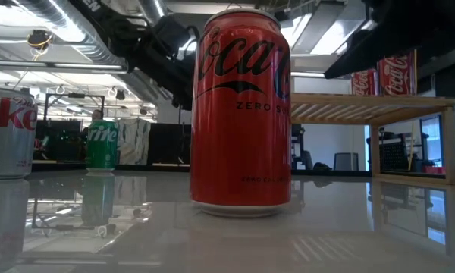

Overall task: Place canned beverage on shelf
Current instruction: Put the bottom red black soda can on the shelf

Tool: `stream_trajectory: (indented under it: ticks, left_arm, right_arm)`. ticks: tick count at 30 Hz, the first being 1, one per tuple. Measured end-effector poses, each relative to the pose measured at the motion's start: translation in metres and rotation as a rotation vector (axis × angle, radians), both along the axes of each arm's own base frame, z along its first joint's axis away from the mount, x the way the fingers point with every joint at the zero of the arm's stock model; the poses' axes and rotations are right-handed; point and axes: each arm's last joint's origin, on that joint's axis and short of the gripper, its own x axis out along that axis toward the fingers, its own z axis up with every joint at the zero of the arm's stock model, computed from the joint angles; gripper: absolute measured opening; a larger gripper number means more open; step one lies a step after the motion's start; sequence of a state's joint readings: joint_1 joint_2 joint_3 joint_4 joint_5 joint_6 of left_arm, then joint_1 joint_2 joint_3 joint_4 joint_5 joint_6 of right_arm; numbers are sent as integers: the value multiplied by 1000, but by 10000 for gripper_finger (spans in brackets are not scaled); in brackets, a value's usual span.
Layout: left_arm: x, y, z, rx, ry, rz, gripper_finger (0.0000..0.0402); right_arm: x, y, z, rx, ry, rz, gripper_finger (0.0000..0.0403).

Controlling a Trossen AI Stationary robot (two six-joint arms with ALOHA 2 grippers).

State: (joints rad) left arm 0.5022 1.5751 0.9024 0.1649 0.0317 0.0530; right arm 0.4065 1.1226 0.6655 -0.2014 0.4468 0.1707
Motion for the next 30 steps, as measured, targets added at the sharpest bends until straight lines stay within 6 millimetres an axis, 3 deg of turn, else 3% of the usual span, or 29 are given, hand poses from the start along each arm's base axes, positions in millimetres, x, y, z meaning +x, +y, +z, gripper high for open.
stream_trajectory:
  ticks: [3, 6, 14, 24, 30]
  left_arm:
    - [4, -12, -2, -52, 6, -86, 247]
    - [12, -36, 3, -92, -17, -216, 247]
    - [29, -128, 8, -103, 10, -464, 247]
    - [15, -239, 6, -96, 72, -459, 247]
    - [-4, -290, 4, -136, 40, -380, 247]
  right_arm:
    - [1, 0, -4, -13, 18, -6, 328]
    - [2, 0, -5, -16, 25, -6, 328]
    - [2, 1, -4, -2, 22, -5, 328]
    - [9, 6, -3, 58, -23, 48, 328]
    - [26, 24, -21, 109, -69, 198, 328]
